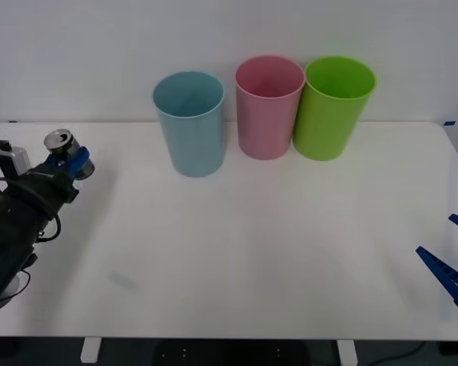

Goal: Grasp the object on the table and drop it into the matching bin: aluminum can to the light blue bin, PET bottle to the pink bin.

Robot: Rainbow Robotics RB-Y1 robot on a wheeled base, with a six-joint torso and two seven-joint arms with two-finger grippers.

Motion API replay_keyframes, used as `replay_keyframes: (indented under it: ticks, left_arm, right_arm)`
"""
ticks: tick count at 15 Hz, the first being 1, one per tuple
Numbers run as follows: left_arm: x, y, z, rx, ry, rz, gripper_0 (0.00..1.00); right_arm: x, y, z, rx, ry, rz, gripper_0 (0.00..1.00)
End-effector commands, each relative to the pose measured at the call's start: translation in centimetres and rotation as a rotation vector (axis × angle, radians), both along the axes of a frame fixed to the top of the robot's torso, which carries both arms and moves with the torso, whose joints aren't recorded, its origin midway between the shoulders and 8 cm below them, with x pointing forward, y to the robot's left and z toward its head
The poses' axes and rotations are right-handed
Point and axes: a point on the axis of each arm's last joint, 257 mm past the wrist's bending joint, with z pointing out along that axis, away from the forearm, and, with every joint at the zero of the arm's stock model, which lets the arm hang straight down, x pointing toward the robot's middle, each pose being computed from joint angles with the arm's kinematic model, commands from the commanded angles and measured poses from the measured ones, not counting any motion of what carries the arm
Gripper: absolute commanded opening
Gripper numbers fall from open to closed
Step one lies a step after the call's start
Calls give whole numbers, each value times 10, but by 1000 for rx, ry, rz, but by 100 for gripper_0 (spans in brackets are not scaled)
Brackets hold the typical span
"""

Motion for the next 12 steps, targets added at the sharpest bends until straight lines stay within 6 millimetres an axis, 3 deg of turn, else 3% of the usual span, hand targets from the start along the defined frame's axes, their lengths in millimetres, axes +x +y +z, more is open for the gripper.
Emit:
replay_keyframes:
  ticks: [1, 6, 12]
  left_arm:
    - [-4, -16, 40, -53, -49, -61, 0]
    - [-7, -38, 97, -95, -106, -132, 0]
    - [18, -75, 145, -76, -138, -199, 0]
  right_arm:
    - [0, 0, 0, 0, 0, 0, 100]
    - [0, 0, 0, 0, 0, 0, 100]
    - [0, 0, 0, 0, 0, 0, 100]
